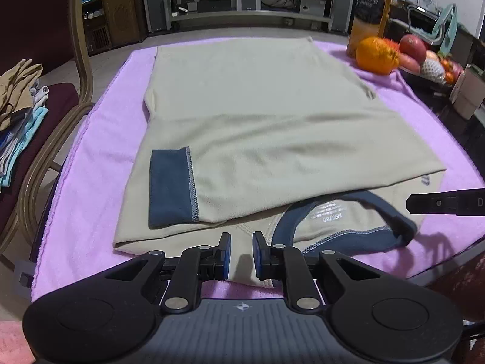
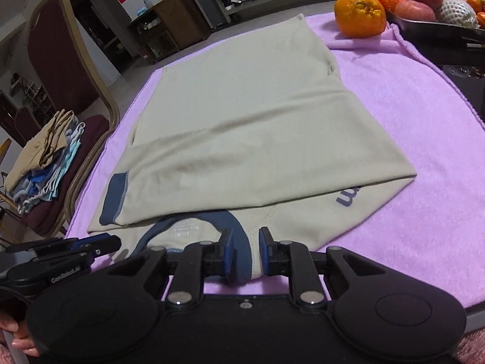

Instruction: Fold clothes

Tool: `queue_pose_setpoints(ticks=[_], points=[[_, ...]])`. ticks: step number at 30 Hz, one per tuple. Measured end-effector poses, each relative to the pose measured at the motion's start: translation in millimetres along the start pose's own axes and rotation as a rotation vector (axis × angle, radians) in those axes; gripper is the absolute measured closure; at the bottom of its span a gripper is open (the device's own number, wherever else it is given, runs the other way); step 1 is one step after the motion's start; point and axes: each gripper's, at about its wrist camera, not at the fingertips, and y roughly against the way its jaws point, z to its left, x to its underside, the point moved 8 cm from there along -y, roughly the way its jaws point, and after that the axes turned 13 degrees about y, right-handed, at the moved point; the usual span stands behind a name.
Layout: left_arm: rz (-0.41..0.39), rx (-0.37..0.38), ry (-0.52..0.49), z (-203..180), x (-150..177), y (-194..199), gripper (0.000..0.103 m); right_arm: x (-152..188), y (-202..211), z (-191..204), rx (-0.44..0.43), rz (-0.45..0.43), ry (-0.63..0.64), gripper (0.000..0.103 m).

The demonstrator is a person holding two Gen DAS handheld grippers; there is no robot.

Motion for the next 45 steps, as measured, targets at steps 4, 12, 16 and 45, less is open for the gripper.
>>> queue_pose_setpoints(ticks=[4, 12, 16, 45], points=[[0.036, -0.019, -0.062, -7.3, 12.0, -5.4, 0.089, 10.6, -14.8, 5.1, 0.015, 0.073, 0.039, 0.084], [0.023, 0.038, 0.06, 5.5, -4.0, 22.4, 0.088, -1.3, 9.6, 9.0, -0.031, 0.041, 0.028, 0.083], [-0.055, 0.066, 0.142, 17.3, -38.4, 44.5, 0.088, -31.8, 34.9, 10.1, -0.056, -0.051, -0.006, 0.082], [-0.168, -0.185, 0.172, 117.6, -345.0, -203.1, 0.041, -351.6, -161.3, -147.8, 0.301, -0.233, -0.011, 0.059]])
